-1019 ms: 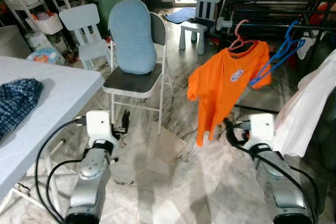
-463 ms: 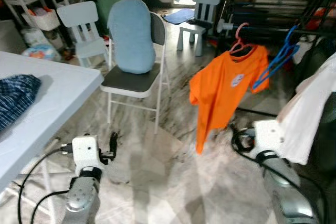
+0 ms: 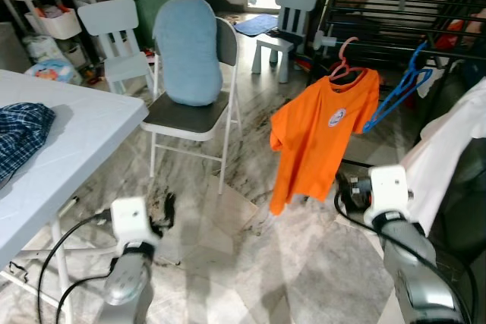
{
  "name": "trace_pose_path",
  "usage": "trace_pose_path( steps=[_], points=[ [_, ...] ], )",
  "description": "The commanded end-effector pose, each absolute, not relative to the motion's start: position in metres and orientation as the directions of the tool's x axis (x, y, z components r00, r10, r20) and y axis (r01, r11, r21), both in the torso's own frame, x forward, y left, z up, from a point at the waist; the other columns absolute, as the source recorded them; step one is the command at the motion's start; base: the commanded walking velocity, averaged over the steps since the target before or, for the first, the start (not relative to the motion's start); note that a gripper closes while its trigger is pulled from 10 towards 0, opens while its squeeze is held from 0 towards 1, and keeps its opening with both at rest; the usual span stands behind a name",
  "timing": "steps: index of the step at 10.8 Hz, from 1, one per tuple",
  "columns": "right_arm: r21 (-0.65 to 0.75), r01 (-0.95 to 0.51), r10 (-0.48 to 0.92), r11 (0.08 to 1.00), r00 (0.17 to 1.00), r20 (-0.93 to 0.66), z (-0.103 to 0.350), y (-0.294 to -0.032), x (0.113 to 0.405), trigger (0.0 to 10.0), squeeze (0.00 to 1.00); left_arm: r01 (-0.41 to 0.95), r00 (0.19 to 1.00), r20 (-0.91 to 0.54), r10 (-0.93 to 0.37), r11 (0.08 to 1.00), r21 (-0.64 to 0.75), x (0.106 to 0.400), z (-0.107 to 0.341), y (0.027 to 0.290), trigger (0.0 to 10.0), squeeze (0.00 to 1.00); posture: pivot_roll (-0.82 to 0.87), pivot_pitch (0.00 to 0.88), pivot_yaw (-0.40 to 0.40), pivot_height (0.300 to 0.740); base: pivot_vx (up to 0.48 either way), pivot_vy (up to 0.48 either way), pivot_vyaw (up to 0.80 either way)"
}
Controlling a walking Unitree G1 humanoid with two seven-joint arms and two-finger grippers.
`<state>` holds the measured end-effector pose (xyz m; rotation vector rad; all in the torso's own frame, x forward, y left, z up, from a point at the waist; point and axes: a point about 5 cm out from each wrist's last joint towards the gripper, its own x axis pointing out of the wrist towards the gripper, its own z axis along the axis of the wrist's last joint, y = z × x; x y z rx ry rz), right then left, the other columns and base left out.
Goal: Hang hanger
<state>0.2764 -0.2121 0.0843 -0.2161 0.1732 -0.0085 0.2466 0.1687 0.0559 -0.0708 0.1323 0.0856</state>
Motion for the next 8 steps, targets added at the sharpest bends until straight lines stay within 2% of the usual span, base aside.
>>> trace_pose_path(
  steps=[1,4,8],
  points=[
    [-0.223,-0.024,-0.010,0.974,0.988,-0.151,0.092,-0.210,0.278,10.0,0.00,-0.082,0.987,-0.141,0.073,0.995,-0.063,0.248,0.054,0.165,10.0,0.00,-0.21,0.000,0.023,0.740,0.000,0.000,0.00],
    [-0.198,0.004,-0.033,0.980,0.989,-0.142,0.094,-0.209,0.284,10.0,0.00,-0.075,0.989,-0.131,0.064,0.994,-0.081,0.252,0.058,0.160,10.0,0.00,-0.20,0.000,0.034,0.740,0.000,0.000,0.00],
    [-0.163,0.015,-0.041,0.986,0.987,-0.155,0.088,-0.204,0.276,10.0,0.00,-0.045,0.991,-0.130,0.030,0.993,-0.110,0.263,0.061,0.157,10.0,0.00,-0.22,0.000,0.074,0.740,0.000,0.000,0.00]
  ],
)
